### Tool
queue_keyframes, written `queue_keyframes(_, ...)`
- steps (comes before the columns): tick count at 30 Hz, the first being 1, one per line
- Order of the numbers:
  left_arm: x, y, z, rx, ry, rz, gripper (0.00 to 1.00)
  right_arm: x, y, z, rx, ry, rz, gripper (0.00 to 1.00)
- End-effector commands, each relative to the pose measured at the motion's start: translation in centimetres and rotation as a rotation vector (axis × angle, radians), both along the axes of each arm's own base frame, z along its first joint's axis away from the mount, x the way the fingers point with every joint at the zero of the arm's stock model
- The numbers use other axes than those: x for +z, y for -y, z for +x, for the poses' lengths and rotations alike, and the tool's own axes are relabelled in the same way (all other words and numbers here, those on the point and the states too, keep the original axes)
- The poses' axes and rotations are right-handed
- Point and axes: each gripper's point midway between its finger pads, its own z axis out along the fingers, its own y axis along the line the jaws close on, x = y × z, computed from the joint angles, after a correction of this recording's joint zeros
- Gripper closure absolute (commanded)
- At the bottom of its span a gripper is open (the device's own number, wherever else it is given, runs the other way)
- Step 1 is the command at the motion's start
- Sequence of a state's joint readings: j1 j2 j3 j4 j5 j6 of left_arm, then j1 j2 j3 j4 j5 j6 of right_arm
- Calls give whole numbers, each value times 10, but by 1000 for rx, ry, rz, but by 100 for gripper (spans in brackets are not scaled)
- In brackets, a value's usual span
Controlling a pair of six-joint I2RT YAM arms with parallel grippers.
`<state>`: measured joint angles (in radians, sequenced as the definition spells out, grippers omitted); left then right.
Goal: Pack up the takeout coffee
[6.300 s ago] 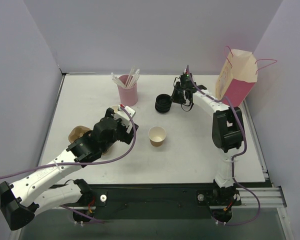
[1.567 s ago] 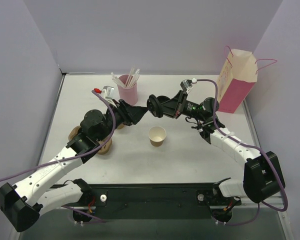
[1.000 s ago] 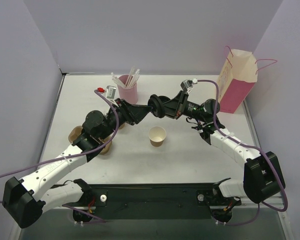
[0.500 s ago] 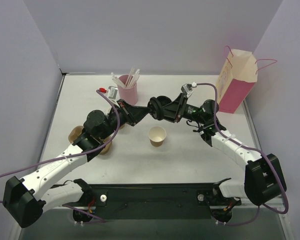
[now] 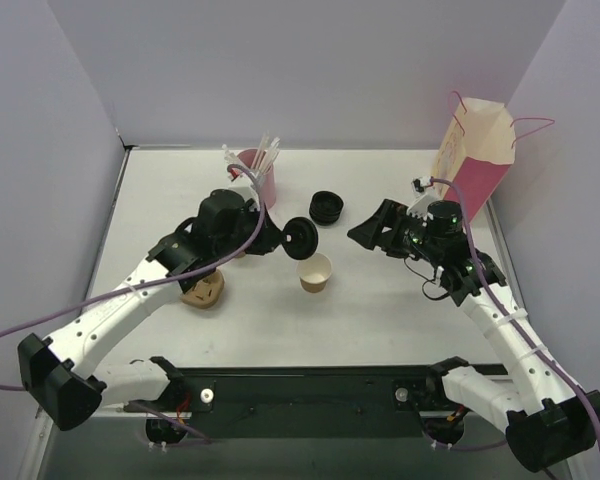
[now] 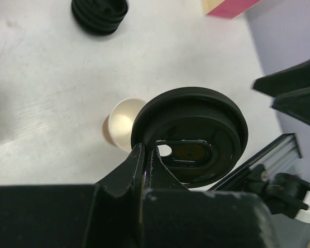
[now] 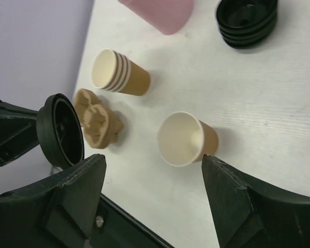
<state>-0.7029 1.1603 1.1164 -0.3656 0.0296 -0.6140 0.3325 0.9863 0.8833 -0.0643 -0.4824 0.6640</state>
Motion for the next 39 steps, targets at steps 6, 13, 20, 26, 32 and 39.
queue_keyframes(6,-68,7,2,-60,-210,405,100,-25,39,-6,-56,-14,-277,22)
queue_keyframes(13,-90,32,11,-99,-273,486,100,-34,37,-9,-33,-31,-285,22)
queue_keyframes(20,-92,44,19,-95,-264,587,100,-36,35,-10,-10,-32,-291,22)
queue_keyframes(26,-106,47,21,-96,-287,647,100,-36,34,-12,-1,-30,-288,22)
queue_keyframes(32,-115,42,24,-83,-297,709,100,-39,36,-12,1,-34,-301,22)
queue_keyframes(39,-119,46,27,-95,-298,709,100,-39,35,-10,5,-33,-304,22)
